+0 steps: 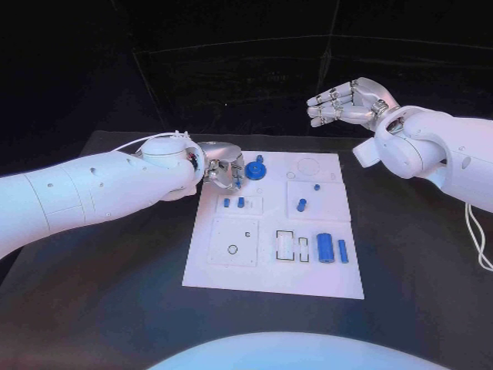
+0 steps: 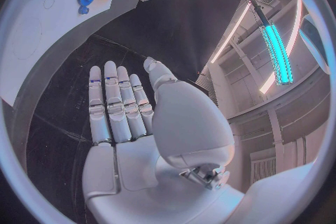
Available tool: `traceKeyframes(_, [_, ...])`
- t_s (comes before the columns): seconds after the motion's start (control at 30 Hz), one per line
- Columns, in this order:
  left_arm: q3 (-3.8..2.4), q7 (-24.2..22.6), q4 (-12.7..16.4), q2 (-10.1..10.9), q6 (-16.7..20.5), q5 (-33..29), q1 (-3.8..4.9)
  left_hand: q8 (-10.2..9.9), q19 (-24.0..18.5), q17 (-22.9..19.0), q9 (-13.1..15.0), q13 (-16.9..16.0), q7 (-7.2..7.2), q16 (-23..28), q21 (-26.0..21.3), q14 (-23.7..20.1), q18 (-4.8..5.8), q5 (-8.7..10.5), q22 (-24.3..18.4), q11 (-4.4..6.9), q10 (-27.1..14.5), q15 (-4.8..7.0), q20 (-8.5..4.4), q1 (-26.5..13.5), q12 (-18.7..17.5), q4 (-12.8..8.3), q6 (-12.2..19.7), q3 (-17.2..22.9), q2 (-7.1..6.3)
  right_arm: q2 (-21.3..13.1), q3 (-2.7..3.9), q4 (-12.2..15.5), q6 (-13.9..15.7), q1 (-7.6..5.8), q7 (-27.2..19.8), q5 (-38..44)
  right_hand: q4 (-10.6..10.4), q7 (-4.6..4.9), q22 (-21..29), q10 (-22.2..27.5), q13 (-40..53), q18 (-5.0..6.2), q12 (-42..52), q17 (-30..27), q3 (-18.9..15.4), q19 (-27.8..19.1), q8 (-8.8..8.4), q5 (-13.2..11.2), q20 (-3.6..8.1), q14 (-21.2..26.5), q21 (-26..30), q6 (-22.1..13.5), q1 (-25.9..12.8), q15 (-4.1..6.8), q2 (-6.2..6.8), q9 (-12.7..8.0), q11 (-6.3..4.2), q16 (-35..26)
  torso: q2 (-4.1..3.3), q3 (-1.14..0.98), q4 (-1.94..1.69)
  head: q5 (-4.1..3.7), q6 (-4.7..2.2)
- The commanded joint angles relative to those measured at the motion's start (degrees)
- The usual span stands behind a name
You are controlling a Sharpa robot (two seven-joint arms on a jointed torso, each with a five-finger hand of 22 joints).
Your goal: Assemble the parts on the task board
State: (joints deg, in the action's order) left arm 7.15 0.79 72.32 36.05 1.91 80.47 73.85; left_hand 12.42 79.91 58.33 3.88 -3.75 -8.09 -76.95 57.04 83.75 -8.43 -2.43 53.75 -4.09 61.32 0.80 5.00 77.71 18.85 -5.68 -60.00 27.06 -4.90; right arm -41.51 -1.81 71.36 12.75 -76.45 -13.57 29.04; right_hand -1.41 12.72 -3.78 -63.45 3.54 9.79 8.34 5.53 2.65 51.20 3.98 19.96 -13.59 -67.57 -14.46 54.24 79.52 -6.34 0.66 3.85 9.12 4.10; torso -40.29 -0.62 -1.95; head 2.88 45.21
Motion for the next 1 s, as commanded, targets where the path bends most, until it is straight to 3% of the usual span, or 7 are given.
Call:
traceKeyframes(0.03, [0.01,0.5,-0.2,-0.1,-1.0,0.1,0.01,-0.2,-0.2,-0.1,0.0,0.0,-0.21,0.0,-0.3,-0.1,0.99,-0.26,0.0,-0.47,0.0,-0.39,0.0,-0.5,-0.3,0.1,0.2,-0.3,0.04,0.0,0.04,0.1,-0.3,-0.13,-0.6,0.0,-0.1,0.02,0.0,0.3,0.0,0.79,-0.1,-0.1,0.4,0.4,0.1,0.4,-0.1,0.0,0.2,-0.3,-0.1,-0.23,0.38,0.0,-0.15,-0.3,0.02,0.0,0.03,-0.09,0.06])
traceKeyframes(0.4, [0.07,0.5,-0.7,-0.5,-1.6,0.2,-0.09,-0.3,-0.3,-0.1,0.0,0.0,-0.16,0.0,-0.3,-0.2,0.97,-0.27,0.0,-0.44,-0.1,-0.37,0.02,-0.6,-0.5,0.2,0.3,-0.4,-0.02,0.0,0.04,0.1,-0.3,-0.13,-0.5,0.0,-0.1,0.02,0.0,0.3,0.0,0.79,-0.1,-0.1,0.4,0.4,0.1,0.4,-0.1,0.0,0.2,-0.3,-0.1,-0.23,0.38,0.0,-0.15,-0.3,0.0,-0.01,0.01,-0.25,0.03])
traceKeyframes(1.0, [0.09,-0.4,-1.1,-0.7,-0.7,0.2,-0.23,-3.4,-0.7,-0.8,-0.3,0.2,-0.79,-0.1,-0.6,-0.3,0.92,-0.27,-0.1,-1.42,-3.1,-1.13,0.66,-1.7,-3.6,0.6,3.9,-1.8,-1.87,0.0,0.04,0.1,-0.3,-0.13,-0.5,0.0,-0.1,0.02,0.0,0.4,0.0,0.79,-0.1,-0.2,0.5,0.5,0.1,0.4,-0.1,0.0,0.4,-0.3,-0.1,-0.23,0.33,0.0,-0.15,-0.3,0.03,-0.03,0.0,-0.26,0.05])
